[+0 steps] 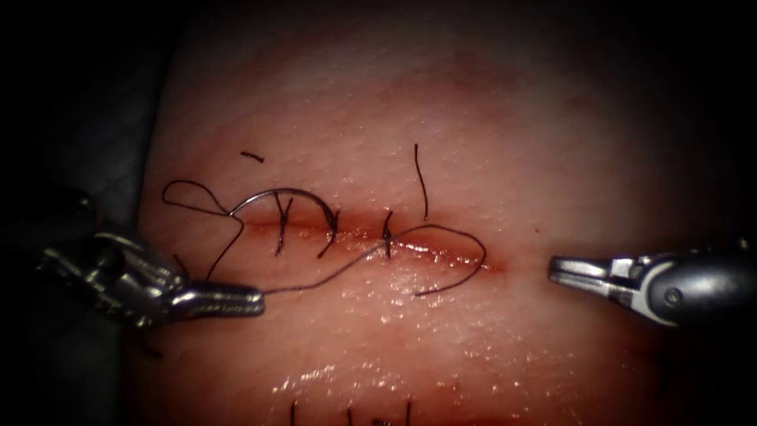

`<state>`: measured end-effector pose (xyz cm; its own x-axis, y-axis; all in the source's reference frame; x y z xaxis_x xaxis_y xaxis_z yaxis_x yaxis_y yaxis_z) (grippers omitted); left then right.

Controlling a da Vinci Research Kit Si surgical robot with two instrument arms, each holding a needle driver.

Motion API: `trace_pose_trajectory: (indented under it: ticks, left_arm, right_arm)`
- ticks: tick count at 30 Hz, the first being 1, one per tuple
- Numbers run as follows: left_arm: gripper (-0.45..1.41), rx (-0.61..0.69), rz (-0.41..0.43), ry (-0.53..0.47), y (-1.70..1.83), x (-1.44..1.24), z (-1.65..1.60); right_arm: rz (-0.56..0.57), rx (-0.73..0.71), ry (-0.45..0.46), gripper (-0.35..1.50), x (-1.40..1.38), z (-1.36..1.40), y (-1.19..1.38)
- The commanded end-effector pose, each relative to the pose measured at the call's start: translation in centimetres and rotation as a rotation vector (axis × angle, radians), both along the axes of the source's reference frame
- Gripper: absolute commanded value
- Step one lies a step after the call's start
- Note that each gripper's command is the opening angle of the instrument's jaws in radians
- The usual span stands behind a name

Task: Wound Closure
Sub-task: Loop the suture two times around the right needle driver counter clockwise.

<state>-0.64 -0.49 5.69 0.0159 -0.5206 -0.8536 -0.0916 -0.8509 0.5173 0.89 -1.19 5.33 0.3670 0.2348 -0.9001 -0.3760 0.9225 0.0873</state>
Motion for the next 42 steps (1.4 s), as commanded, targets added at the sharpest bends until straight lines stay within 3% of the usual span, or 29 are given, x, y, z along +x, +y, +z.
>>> trace_pose_trajectory:
  ticks: [1,7,15,24,33,39,41,42]
  left_arm:
    - [-0.45,0.008,-0.011,-0.008,0.0,-0.05,0.07]
    - [-0.45,0.056,-0.063,-0.024,0.02,-0.07,0.13]
    - [-0.45,0.08,-0.059,-0.057,0.05,-0.12,0.19]
    - [-0.45,0.118,-0.091,-0.055,0.19,-0.22,0.3]
    - [-0.45,0.189,-0.154,-0.008,0.37,-0.54,0.85]
    - [-0.45,0.191,-0.201,0.048,0.24,-0.74,1.28]
    - [-0.45,0.199,-0.194,0.061,0.16,-0.78,1.34]
    - [-0.45,0.201,-0.194,0.07,0.11,-0.8,1.35]
  right_arm:
    - [0.004,-0.006,0.011,-0.35,0.14,0.2,0.12]
    - [-0.013,-0.04,0.082,-0.35,0.51,0.67,0.23]
    - [-0.097,-0.04,0.145,-0.35,1.02,1.0,0.19]
    - [-0.163,0.004,0.272,-0.35,1.23,1.0,0.09]
    - [-0.183,0.087,0.445,-0.35,1.37,1.01,0.04]
    - [-0.045,0.143,0.558,-0.35,1.41,0.98,0.04]
    - [0.037,0.144,0.52,-0.35,1.42,0.95,0.06]
    - [0.081,0.142,0.508,0.09,1.42,0.94,0.09]
